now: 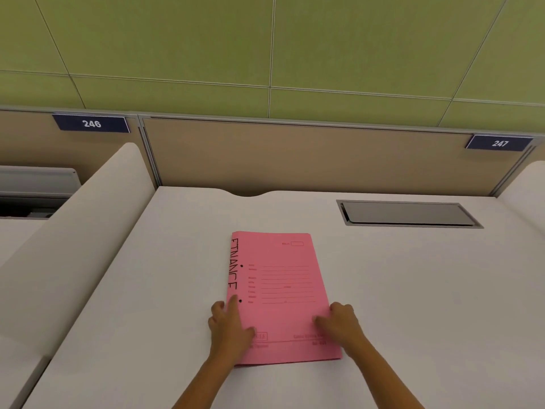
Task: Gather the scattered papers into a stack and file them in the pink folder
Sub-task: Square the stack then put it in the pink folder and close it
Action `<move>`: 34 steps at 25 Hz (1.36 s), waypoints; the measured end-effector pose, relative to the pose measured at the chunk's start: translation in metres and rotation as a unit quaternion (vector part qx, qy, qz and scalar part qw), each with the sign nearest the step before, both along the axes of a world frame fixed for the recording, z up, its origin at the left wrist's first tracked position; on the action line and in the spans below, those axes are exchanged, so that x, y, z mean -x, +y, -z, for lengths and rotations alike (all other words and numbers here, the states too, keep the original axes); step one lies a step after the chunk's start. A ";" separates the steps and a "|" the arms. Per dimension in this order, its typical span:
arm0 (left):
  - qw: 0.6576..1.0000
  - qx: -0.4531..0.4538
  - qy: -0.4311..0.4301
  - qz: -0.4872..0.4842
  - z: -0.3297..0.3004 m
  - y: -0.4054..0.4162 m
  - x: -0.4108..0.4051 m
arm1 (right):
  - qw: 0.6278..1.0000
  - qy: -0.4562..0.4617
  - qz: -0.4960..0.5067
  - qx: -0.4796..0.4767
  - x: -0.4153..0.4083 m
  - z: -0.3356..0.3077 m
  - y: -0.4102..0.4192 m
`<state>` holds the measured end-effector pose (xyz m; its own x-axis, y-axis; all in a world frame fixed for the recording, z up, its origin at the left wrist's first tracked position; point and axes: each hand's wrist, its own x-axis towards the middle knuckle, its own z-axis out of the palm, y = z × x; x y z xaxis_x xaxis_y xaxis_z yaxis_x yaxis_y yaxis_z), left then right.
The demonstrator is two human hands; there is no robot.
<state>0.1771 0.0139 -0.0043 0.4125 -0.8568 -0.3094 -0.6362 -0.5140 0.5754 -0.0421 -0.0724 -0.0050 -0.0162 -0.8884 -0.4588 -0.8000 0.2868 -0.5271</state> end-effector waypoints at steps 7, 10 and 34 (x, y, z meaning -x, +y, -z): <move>0.954 0.038 0.272 -0.119 -0.001 0.002 -0.019 | 1.000 0.020 0.008 -0.021 -0.007 0.003 -0.002; 0.947 0.060 0.291 -0.118 0.007 0.007 -0.019 | 0.999 -0.040 0.018 -0.020 -0.002 0.002 -0.001; 0.966 0.100 0.222 -0.090 -0.004 -0.240 0.005 | 0.968 -0.152 0.090 0.177 0.016 -0.015 -0.207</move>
